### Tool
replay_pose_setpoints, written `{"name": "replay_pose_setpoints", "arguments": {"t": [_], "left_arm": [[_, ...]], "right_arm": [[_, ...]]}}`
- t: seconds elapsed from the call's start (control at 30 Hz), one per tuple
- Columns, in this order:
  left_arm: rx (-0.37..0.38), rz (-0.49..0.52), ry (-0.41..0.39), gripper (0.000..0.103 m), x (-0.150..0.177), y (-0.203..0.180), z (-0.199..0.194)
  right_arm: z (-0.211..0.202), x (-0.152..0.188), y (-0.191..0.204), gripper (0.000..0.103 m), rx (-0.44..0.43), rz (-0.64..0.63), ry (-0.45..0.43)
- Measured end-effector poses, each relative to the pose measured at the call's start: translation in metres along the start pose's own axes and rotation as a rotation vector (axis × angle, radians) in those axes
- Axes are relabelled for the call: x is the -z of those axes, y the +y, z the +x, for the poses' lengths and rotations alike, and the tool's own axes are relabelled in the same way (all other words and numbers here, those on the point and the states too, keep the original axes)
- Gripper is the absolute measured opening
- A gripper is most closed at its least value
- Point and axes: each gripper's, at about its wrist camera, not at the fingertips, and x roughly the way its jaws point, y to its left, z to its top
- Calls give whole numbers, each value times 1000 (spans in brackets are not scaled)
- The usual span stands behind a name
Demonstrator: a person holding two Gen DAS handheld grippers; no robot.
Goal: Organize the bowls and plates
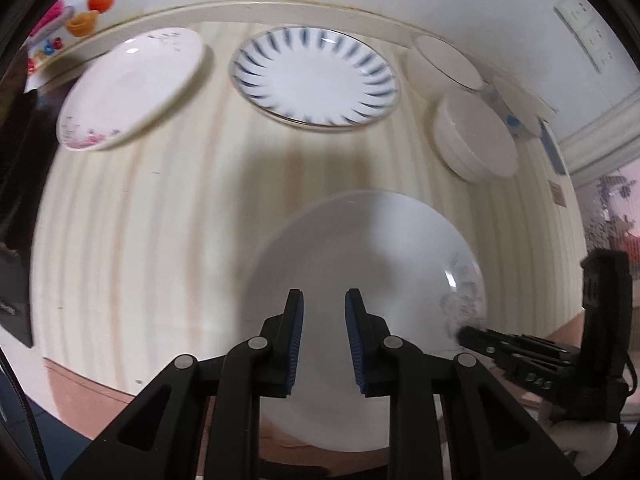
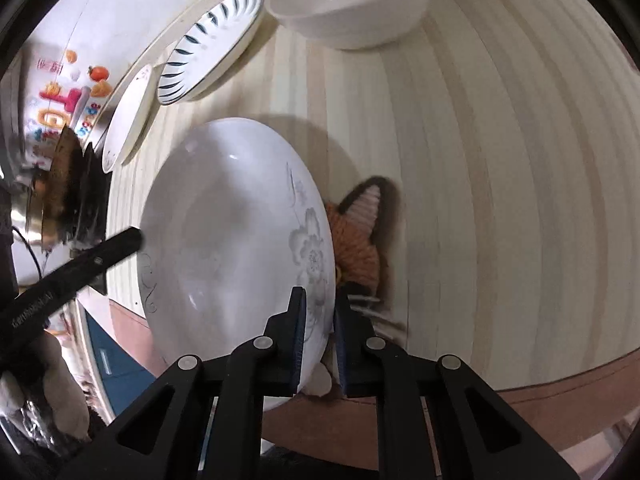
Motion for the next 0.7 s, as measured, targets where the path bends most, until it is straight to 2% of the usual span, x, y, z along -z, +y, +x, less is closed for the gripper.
{"name": "replay_pose_setpoints", "arguments": {"t": [0.1, 0.17, 0.2, 0.23, 0.27, 0.3, 0.33, 0.4, 0.5, 0.57, 0.7], "left_arm": [[-41, -29, -17, 20, 0, 20, -6], [-83, -47, -63, 20, -4, 32, -21], [-95, -54, -86, 25, -5, 38, -29], [-118, -66, -111, 29, -9, 47, -35], [-140, -89, -128, 39, -15, 57, -39], [-149, -113, -135, 48, -20, 68, -41], [-164, -147, -136, 49, -26, 81, -41], [-182, -229, -148, 49, -41, 114, -41], [-215, -328, -172, 49, -61, 156, -37], [-241, -380, -182, 49, -73, 180, -33], [-273, -456, -173, 49, -94, 219, -14]], "right_arm": [[-10, 2, -3, 15, -13, 9, 5], [-28, -2, -1, 16, -6, 13, -3], [-36, -1, 1, 17, -1, 4, -10], [-50, -5, 9, 23, -3, -18, -29], [-59, -14, 18, 27, -14, -41, -50], [-73, -22, 32, 40, -31, -75, -74], [-83, -29, 45, 54, -48, -107, -92], [-93, -55, 80, 67, -95, -183, -120], [-77, -104, 137, 67, -169, -271, -101], [-57, -138, 176, 67, -172, -341, -117], [6, -204, 240, 67, -177, -419, -77]]}}
